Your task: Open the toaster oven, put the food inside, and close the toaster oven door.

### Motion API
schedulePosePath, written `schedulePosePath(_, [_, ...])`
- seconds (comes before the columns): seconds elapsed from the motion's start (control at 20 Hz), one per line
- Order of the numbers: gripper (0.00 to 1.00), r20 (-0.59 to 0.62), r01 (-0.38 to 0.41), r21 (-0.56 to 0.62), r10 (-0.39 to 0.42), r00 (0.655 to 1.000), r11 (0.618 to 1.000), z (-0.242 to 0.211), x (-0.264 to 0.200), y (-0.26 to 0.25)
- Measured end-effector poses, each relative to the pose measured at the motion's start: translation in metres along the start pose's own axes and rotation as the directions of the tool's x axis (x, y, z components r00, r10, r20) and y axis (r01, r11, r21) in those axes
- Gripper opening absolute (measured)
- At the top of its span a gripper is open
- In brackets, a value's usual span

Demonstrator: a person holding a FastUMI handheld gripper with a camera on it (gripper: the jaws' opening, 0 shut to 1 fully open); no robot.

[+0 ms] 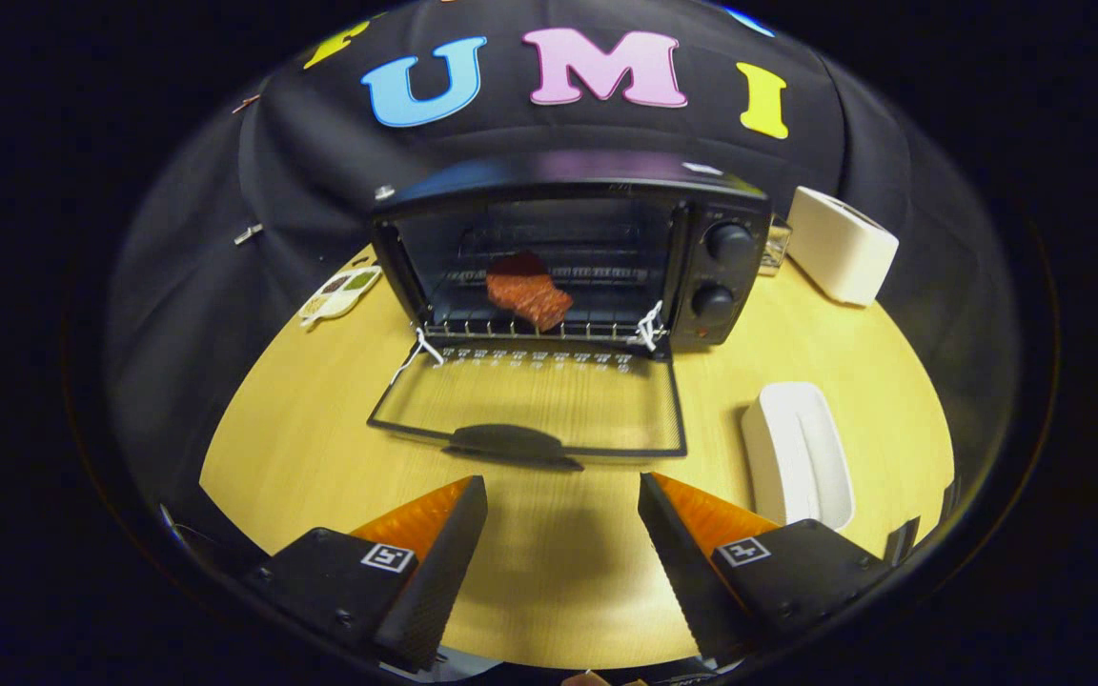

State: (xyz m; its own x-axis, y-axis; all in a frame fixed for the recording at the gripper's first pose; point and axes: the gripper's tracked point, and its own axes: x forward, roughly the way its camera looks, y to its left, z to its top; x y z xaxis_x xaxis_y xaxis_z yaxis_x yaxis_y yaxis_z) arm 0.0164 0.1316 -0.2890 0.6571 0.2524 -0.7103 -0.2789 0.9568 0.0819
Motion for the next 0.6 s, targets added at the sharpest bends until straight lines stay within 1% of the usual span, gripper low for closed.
schedulePosePath(0.05, [0.99,-0.015,0.004,0.005,-0.004,1.000,1.000,-0.005,0.004,0.004])
schedulePosePath(0.25, [0.99,-0.049,0.039,-0.040,-0.041,0.998,0.998,-0.017,0.031,0.010])
schedulePosePath(0.4, [0.99,-0.106,0.066,-0.038,-0.070,0.992,0.997,-0.033,0.047,0.014])
schedulePosePath(0.6, [0.99,-0.099,0.095,-0.048,-0.100,0.990,0.994,-0.034,0.056,0.013])
